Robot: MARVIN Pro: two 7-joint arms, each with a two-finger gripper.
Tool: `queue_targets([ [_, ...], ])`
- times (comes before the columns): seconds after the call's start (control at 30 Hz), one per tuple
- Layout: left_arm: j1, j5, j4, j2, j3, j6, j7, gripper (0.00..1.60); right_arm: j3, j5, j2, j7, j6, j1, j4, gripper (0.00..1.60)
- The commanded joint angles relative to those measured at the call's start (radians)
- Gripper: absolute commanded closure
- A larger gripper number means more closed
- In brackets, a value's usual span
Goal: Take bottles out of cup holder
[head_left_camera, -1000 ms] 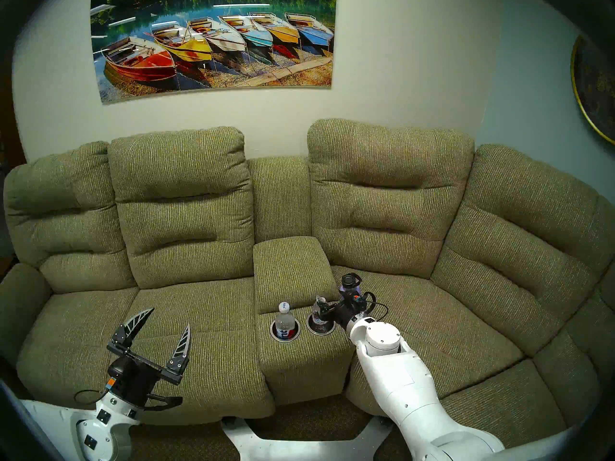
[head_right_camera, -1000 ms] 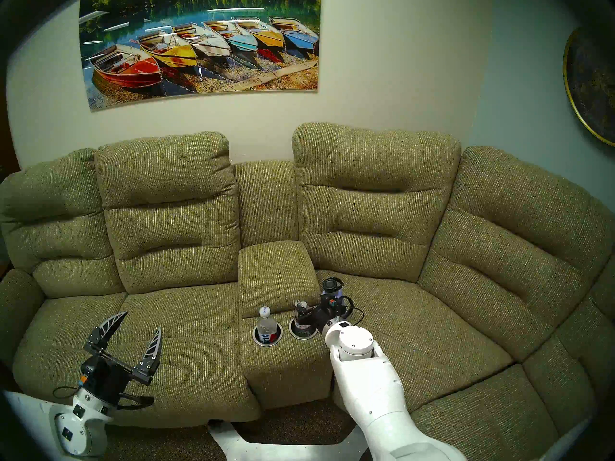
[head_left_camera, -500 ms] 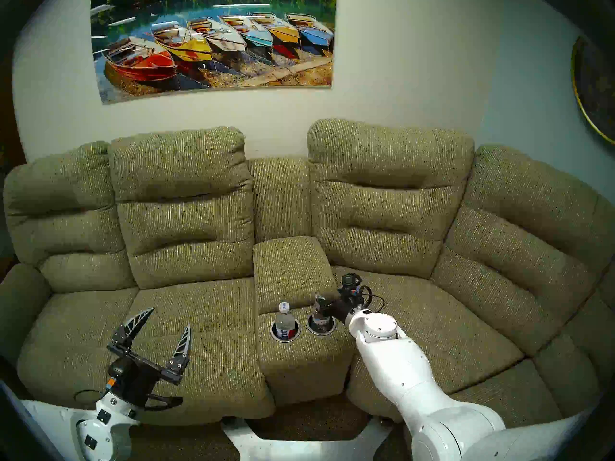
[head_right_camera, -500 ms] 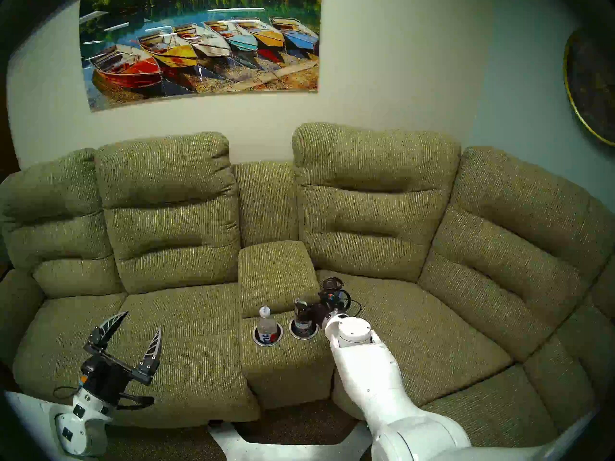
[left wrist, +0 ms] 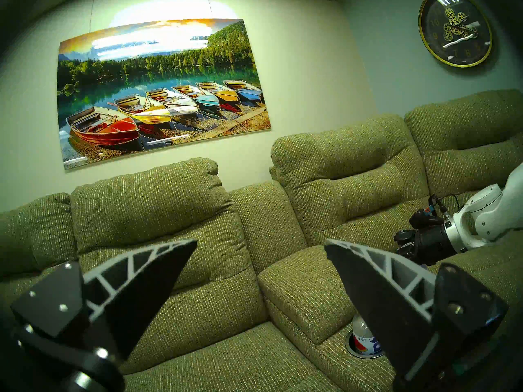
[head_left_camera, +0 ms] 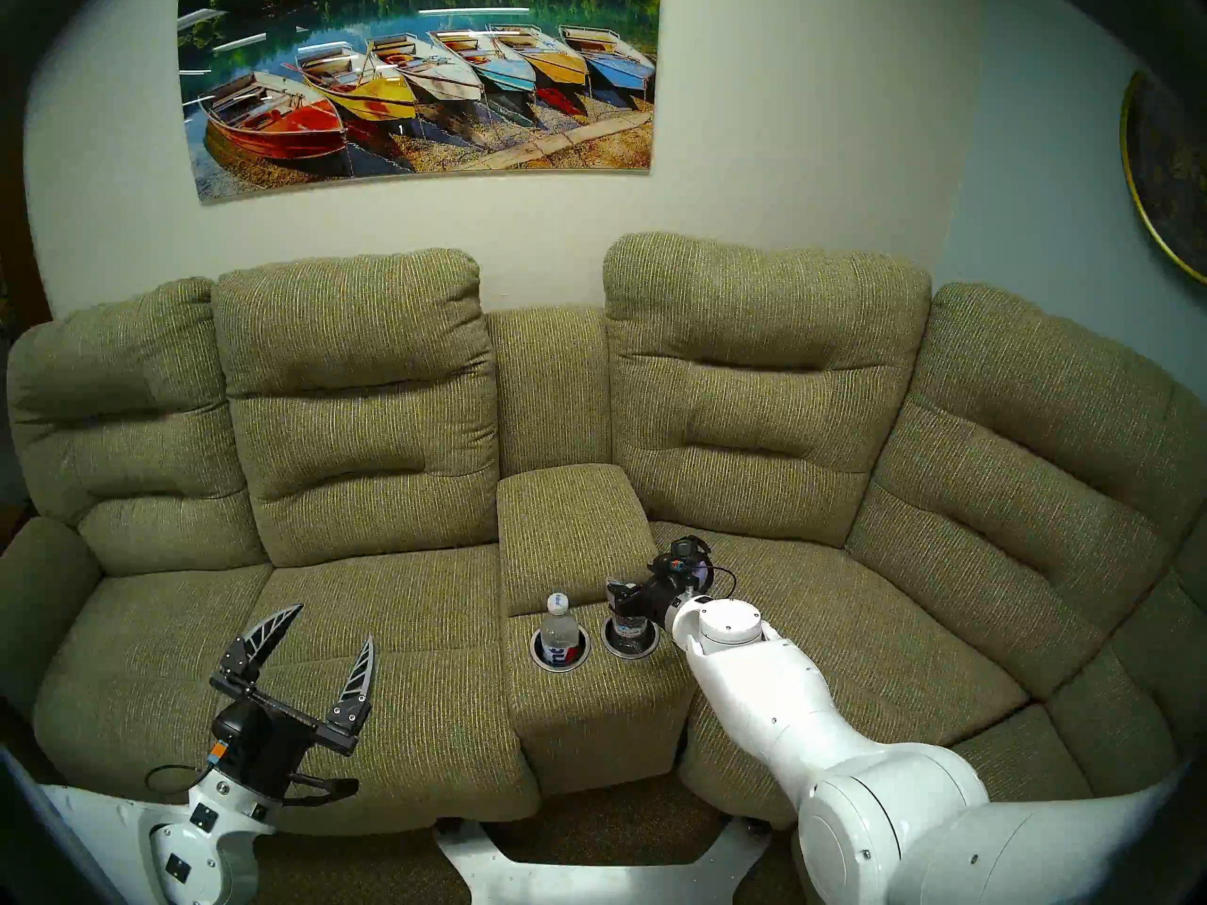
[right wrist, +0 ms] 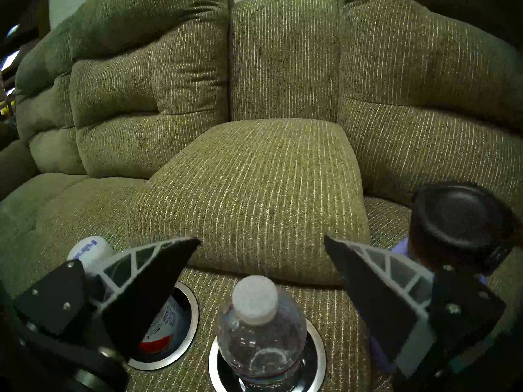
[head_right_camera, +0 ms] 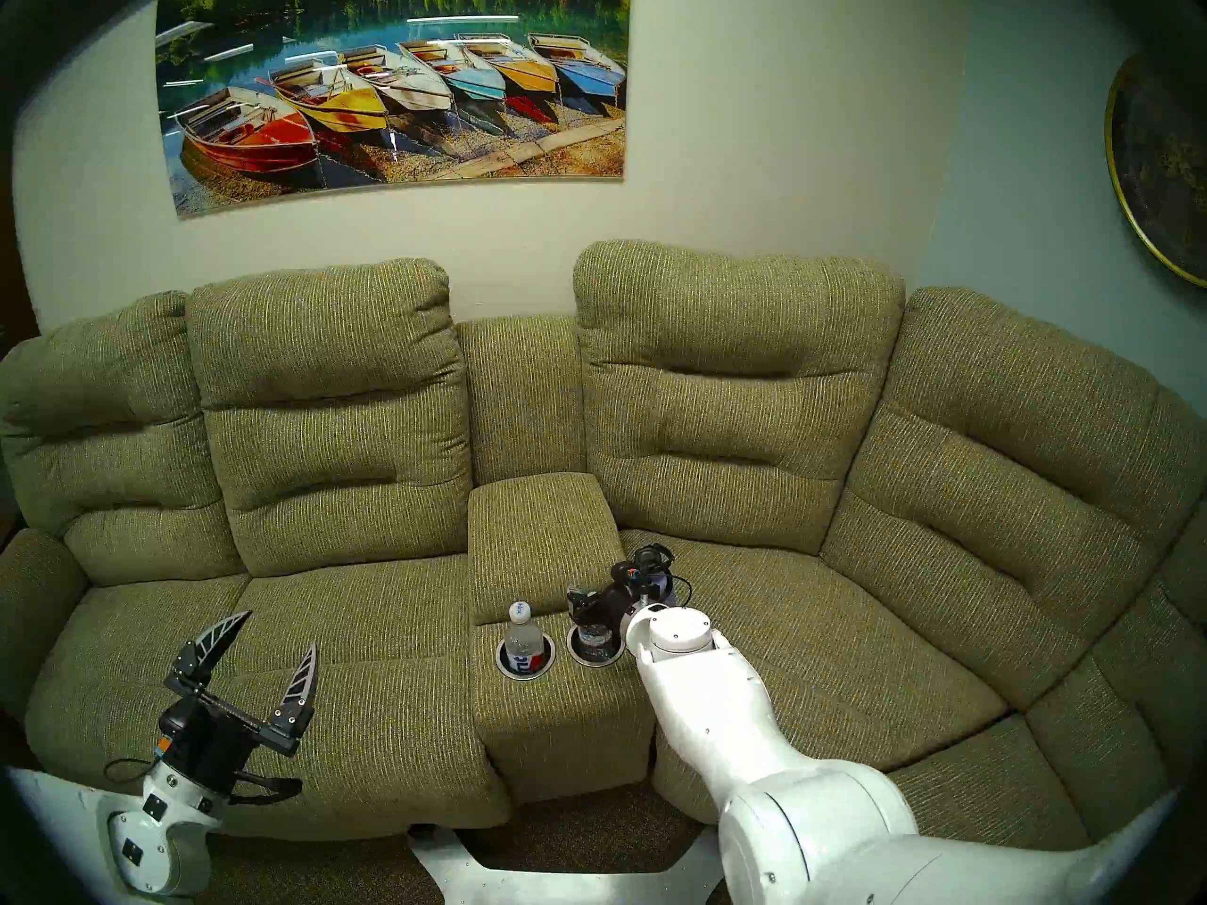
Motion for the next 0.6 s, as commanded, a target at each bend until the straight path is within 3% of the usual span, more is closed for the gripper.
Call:
queue_targets([
  [0.0, -0.002, -0.003, -0.002, 0.002, -0.004, 0.0, 0.004, 0.0, -0.003, -0.003, -0.025, -0.013, -0.041, 0.087, 0.058, 0.0],
  [0.57, -0.003, -0.003, -0.002, 0.002, -0.004, 0.0, 0.004, 0.0, 0.001, -0.017, -0.062, -0.053, -0.08, 0.186, 0.268, 0.0],
])
